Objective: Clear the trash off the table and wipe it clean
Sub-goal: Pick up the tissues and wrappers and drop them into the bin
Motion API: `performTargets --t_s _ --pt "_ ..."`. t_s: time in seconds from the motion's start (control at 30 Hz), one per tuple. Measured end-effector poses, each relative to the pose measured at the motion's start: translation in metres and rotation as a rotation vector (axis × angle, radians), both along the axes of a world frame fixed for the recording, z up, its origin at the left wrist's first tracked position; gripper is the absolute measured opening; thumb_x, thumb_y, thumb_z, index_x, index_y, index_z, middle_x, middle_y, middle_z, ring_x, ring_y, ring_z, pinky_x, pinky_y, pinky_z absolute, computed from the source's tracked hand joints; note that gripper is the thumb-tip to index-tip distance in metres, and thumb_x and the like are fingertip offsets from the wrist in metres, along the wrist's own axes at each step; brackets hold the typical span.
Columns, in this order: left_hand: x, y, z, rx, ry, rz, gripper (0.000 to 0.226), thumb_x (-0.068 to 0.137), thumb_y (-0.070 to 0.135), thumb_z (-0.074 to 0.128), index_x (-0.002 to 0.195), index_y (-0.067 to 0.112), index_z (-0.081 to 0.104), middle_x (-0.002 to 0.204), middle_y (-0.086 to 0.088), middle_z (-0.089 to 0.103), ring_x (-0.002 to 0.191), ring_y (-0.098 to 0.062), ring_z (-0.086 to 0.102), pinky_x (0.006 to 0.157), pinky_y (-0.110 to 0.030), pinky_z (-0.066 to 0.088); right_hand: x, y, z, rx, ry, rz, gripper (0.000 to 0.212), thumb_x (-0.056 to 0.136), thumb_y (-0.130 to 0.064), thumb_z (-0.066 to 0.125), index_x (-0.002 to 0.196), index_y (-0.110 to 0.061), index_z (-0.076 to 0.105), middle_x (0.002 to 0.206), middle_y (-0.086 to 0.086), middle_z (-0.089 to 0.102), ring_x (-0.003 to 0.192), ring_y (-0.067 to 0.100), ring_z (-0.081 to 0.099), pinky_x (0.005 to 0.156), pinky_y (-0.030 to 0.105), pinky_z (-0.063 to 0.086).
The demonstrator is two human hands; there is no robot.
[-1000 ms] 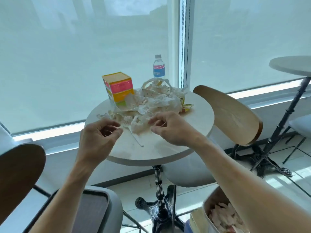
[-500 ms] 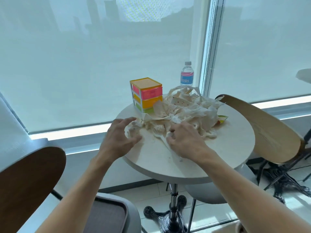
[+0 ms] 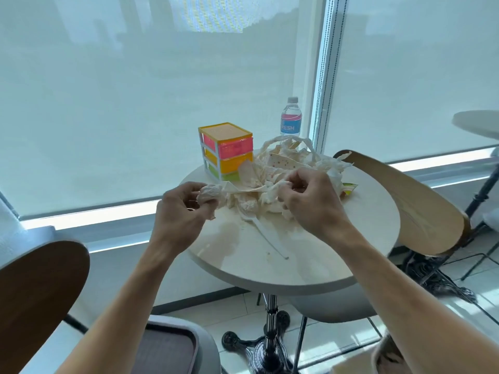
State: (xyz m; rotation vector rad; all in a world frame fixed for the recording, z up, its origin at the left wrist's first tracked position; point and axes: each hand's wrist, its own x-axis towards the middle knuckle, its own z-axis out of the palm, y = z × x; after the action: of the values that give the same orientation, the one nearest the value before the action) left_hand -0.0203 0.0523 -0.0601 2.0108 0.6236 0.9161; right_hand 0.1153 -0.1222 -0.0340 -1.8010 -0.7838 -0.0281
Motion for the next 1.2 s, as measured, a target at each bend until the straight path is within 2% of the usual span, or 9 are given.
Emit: performTargets --t_s 0.1,0.33,0.47,0.57,0.7,0.87,1.0,1.1,1.2 --pt "-0.001 -0.013 0.008 -0.065 -0.047 -0.06 0.017 0.083 0.013 0.075 0.098 0.018 0.072 0.077 0.0 0.074 0.067 -0.011 0.07 0.063 -0.016 0.052 0.001 -0.008 0.004 0.14 0.056 -0.031 0.008 0.083 -0.009 0.065 0.075 -0.008 0.064 0.072 0.012 0.071 0.072 0.03 0.07 0.07 0.05 0.059" --pt "0.007 -0.052 0.017 -0.099 -0.096 -0.15 0.014 0.082 0.015 0.077 0.094 0.022 0.073 0.079 -0.001 0.074 0.072 -0.015 0.07 0.066 -0.022 0.057 0.01 -0.047 0.01 0.308 0.201 0.008 0.003 0.072 -0.008 0.058 0.072 -0.011 0.059 0.066 0.006 0.057 0.067 0.021 0.059 0.074 0.061 0.056" --pt "0.016 -0.079 0.02 -0.115 -0.1 -0.197 0.017 0.081 0.018 0.077 0.097 0.022 0.072 0.082 0.001 0.075 0.075 -0.013 0.07 0.066 -0.02 0.057 0.019 -0.072 0.009 0.324 0.239 -0.016 0.002 0.067 -0.014 0.054 0.068 -0.013 0.055 0.067 0.009 0.052 0.067 0.026 0.056 0.07 0.053 0.058" --pt "0.023 -0.103 0.022 -0.128 -0.114 -0.271 0.017 0.081 0.015 0.077 0.097 0.02 0.072 0.084 -0.004 0.075 0.075 -0.017 0.071 0.068 -0.025 0.058 0.028 -0.093 0.004 0.303 0.241 -0.048 0.001 0.064 -0.018 0.054 0.064 -0.018 0.055 0.063 0.008 0.05 0.062 0.024 0.052 0.063 0.045 0.05" --pt "0.031 -0.142 0.023 -0.11 -0.109 -0.38 0.015 0.081 0.011 0.076 0.093 0.019 0.072 0.081 -0.007 0.075 0.071 -0.022 0.07 0.068 -0.033 0.056 0.041 -0.129 -0.007 0.252 0.242 -0.085 0.014 0.065 -0.015 0.054 0.056 -0.024 0.061 0.058 0.001 0.052 0.064 0.024 0.052 0.064 0.039 0.045" --pt "0.042 -0.183 0.023 -0.081 -0.107 -0.457 0.016 0.081 0.013 0.076 0.092 0.025 0.073 0.082 -0.006 0.075 0.074 -0.029 0.069 0.073 -0.049 0.056 0.054 -0.181 -0.021 0.083 0.268 0.001 0.028 0.08 0.0 0.056 0.064 -0.019 0.067 0.063 0.004 0.056 0.066 0.024 0.055 0.064 0.038 0.048" --pt "0.052 -0.216 0.017 -0.107 -0.094 -0.509 0.017 0.081 0.012 0.077 0.091 0.026 0.073 0.083 -0.003 0.075 0.078 -0.032 0.07 0.077 -0.054 0.054 0.064 -0.223 -0.04 -0.146 0.224 0.005 0.019 0.086 0.0 0.056 0.079 -0.012 0.068 0.066 0.002 0.057 0.059 0.011 0.053 0.055 0.023 0.045" --pt "0.061 -0.241 0.012 -0.108 -0.063 -0.547 0.02 0.081 0.01 0.076 0.095 0.025 0.072 0.085 -0.001 0.076 0.078 -0.027 0.071 0.074 -0.047 0.057 0.069 -0.25 -0.058 -0.303 0.23 0.011 0.017 0.09 -0.006 0.057 0.085 -0.015 0.07 0.071 -0.003 0.059 0.054 0.0 0.053 0.054 0.016 0.044" --pt "0.07 -0.262 0.001 -0.095 -0.024 -0.575 0.021 0.081 0.007 0.077 0.097 0.02 0.071 0.084 -0.005 0.075 0.077 -0.031 0.07 0.074 -0.053 0.057 0.074 -0.272 -0.078 -0.411 0.28 0.04 0.016 0.089 -0.009 0.058 0.086 -0.019 0.069 0.073 -0.003 0.06 0.062 0.004 0.057 0.061 0.021 0.049"
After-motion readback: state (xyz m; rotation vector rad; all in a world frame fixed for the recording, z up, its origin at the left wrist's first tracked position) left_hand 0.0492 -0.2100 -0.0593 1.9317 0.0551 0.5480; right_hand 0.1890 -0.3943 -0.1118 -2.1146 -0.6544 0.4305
